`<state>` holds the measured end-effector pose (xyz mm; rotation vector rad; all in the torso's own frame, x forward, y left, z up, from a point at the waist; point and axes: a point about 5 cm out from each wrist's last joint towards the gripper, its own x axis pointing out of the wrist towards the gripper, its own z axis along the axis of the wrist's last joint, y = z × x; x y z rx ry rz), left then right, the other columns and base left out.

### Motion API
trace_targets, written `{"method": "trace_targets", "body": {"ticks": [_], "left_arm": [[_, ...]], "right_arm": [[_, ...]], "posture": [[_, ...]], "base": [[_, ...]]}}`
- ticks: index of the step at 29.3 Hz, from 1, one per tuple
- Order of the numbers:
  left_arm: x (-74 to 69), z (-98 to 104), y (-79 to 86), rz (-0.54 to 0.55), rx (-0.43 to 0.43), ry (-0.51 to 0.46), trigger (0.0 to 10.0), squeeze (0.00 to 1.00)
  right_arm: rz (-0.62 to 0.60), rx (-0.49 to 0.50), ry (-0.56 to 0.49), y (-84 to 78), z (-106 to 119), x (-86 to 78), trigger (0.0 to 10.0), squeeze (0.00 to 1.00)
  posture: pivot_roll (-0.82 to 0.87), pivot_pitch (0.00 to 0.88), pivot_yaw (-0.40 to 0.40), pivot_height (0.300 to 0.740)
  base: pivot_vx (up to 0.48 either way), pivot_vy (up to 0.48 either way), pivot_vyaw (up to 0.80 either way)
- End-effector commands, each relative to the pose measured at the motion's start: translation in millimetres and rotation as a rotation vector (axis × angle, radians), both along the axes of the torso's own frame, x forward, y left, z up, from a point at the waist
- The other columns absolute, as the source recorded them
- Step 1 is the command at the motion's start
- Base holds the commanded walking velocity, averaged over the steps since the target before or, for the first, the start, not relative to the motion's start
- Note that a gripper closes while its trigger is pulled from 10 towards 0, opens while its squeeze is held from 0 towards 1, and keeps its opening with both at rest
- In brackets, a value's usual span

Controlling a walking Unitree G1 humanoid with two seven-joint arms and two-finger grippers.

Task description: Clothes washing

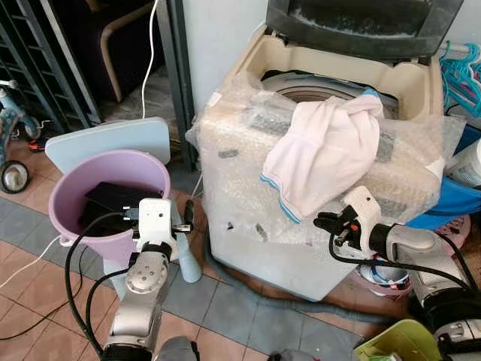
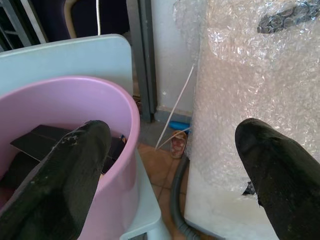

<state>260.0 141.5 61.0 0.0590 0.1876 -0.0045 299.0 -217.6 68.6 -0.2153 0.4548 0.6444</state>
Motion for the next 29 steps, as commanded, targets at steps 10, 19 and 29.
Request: {"method": "trace_targets", "body": {"ticks": [10,19,29], "left_arm": [[0.6,0,-1.6,-0.007,0.016,0.01,10.0,0.0],[1.0,-2,-4.3,-0.013,0.02,0.021,10.0,0.0],[3.4,-2,-6.6,-0.009,0.017,0.018,10.0,0.0]], "right_arm": [[-0.051,-0.022,0.0,16.6,-13,-1.3,10.0,0.0],[-0.071,-0.029,0.035,35.3,-24,0.6,10.0,0.0],[-0.288,0.297,-0.042,61.1,13,38.9,10.0,0.0]], "posture": [[0.02,0.035,0.009,0.74],[0.02,0.032,0.004,0.74],[0.03,0.016,-0.005,0.74]], "base": [[0.0,0.0,0.0],[0.0,0.0,0.0],[0.0,0.0,0.0]]}}
